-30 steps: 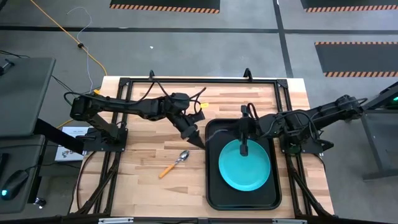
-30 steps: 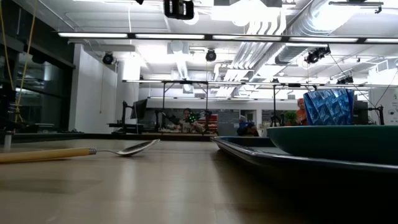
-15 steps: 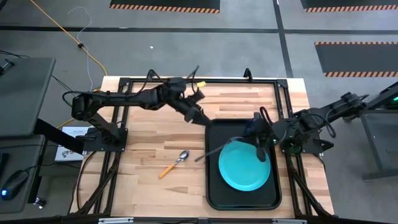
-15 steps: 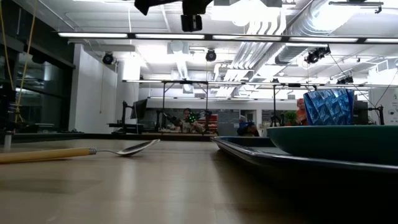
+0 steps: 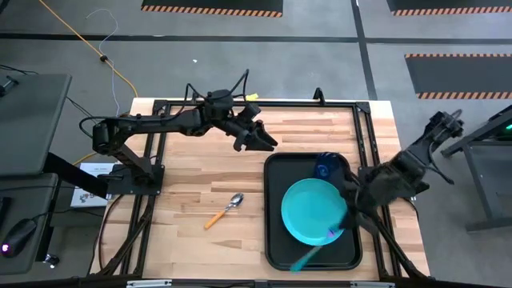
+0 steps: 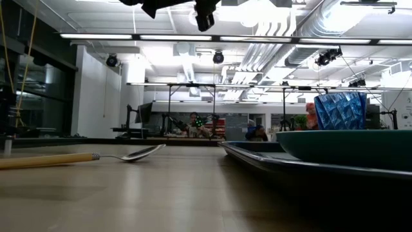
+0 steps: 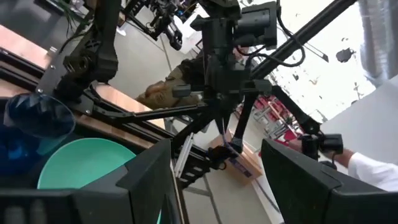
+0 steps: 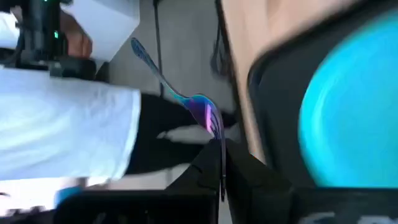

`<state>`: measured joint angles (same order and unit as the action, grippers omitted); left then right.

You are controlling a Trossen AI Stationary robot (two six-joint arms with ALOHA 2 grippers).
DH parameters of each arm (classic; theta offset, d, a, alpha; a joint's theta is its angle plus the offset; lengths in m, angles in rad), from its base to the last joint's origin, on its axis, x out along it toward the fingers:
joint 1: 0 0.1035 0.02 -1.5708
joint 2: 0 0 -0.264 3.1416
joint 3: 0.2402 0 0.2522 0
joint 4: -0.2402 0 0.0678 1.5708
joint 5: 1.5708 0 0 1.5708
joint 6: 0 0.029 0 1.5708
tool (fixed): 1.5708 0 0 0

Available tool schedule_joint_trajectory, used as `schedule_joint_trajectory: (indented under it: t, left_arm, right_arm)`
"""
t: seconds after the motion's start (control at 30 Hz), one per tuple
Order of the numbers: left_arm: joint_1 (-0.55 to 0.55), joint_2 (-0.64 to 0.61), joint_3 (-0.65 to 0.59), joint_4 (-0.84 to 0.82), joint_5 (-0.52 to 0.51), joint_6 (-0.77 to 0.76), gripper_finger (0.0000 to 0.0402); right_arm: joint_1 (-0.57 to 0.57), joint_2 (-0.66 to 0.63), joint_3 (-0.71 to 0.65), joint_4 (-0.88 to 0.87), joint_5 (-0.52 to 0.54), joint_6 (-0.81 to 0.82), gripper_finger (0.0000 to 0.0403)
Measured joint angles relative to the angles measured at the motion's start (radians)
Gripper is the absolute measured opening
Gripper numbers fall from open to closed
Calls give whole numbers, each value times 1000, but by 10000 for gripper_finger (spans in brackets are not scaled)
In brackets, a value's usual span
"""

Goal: Pick and place plate/cup/fork/spoon on tray
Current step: Put the blue fork on black serving tray to the right of the blue plate

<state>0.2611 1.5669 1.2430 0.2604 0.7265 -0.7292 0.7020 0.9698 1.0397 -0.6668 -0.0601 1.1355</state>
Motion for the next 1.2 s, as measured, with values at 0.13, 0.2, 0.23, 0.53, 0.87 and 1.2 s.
schedule_joint_trajectory:
  t: [0.13, 0.2, 0.23, 0.53, 0.87, 1.2]
  left_arm:
    - [-13, 0, 0, 0, 0, 6, 239]
    - [-19, 0, 0, 0, 0, 6, 239]
    - [-22, 0, 0, 0, 0, 6, 239]
    - [-32, 0, 0, 0, -15, 6, 239]
    - [-36, 0, 0, 0, -18, -9, 239]
    - [-36, 0, 0, 0, -18, -27, 239]
  right_arm:
    - [184, 23, -7, -43, 119, 268, 0]
    - [283, 60, -16, -85, 154, 415, 0]
    - [328, 82, -24, -89, 161, 482, 0]
    - [549, 248, -66, -183, 217, 973, 0]
    - [470, 293, -67, -301, 189, 978, 0]
    - [456, 291, -67, -317, 183, 978, 0]
